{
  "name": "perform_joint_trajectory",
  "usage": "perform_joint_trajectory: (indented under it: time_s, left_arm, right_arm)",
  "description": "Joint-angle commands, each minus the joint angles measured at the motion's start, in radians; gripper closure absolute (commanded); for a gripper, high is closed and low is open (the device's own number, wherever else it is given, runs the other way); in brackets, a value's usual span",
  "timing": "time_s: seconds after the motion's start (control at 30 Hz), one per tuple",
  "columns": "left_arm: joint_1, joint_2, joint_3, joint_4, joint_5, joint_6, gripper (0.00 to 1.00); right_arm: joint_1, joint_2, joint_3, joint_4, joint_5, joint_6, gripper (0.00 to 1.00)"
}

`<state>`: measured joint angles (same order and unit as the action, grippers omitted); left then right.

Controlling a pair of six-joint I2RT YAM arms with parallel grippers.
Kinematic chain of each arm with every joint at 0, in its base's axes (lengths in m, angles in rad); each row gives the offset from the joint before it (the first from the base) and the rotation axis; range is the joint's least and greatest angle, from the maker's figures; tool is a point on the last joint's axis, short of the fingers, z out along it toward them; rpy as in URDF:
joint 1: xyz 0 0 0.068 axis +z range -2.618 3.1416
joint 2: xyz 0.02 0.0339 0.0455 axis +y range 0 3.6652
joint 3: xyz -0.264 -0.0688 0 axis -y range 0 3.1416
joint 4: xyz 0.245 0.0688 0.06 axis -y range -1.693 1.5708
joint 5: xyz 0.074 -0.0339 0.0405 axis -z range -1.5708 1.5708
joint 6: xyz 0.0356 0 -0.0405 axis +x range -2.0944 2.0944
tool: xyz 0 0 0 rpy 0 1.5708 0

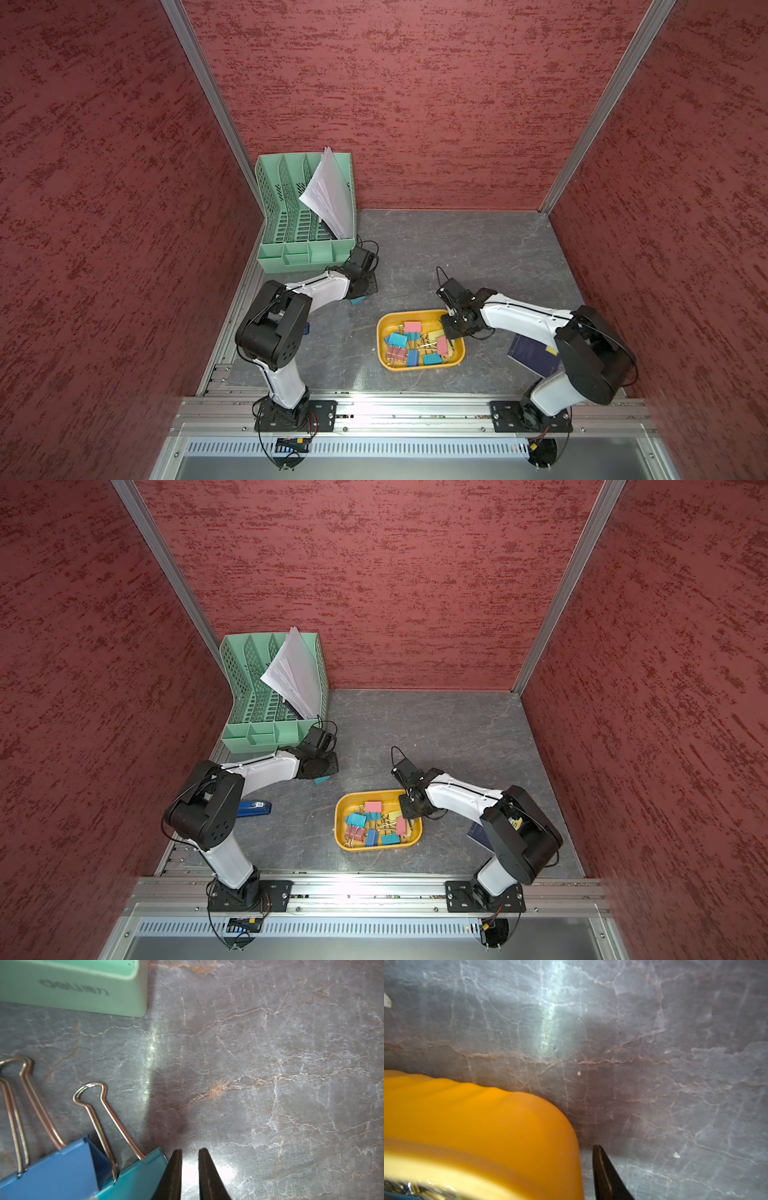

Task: Put the binder clips in the storage box
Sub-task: Pick up the binder clip at the center of the board.

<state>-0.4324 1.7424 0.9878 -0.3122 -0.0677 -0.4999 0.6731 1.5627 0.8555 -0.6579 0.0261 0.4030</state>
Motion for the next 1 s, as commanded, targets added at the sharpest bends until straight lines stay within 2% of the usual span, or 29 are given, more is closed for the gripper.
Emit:
perform_joint_trajectory:
  time_s: [0.0, 0.17, 0.3, 0.4, 0.47, 0.63, 0.77, 0.97]
  left_arm:
    - [0.011, -0.05, -0.06, -0.002, 0.006, 0.013, 0.81]
    - [0.015, -0.143, -0.149, -0.037, 0.007, 0.022, 0.8]
    - [0.017, -0.245, -0.216, -0.051, 0.012, 0.021, 0.74]
    - [0.011, -0.309, -0.232, -0.044, 0.037, 0.022, 0.56]
    - [0.003, -0.341, -0.225, -0.053, 0.049, 0.018, 0.36]
    - [0.008, -0.441, -0.242, -0.132, 0.007, 0.007, 0.19]
    - [0.046, -0.452, -0.269, -0.176, 0.038, 0.034, 0.15]
    - [0.064, -0.413, -0.291, -0.174, 0.08, 0.04, 0.15]
  right_arm:
    - [-0.007, -0.001, -0.006, 0.012, -0.014, -0.006, 0.68]
    - [-0.008, -0.003, -0.006, 0.012, -0.016, -0.004, 0.68]
    - [-0.008, -0.007, -0.011, 0.017, -0.016, -0.003, 0.68]
    - [-0.007, 0.002, -0.006, 0.021, -0.02, -0.004, 0.67]
    - [-0.008, 0.011, 0.001, 0.021, -0.022, -0.006, 0.67]
    - [-0.008, 0.004, 0.009, 0.017, -0.026, -0.004, 0.67]
    - [-0.006, -0.012, 0.004, 0.009, -0.022, -0.003, 0.66]
    - [-0.006, -0.017, 0.005, 0.004, -0.023, -0.003, 0.66]
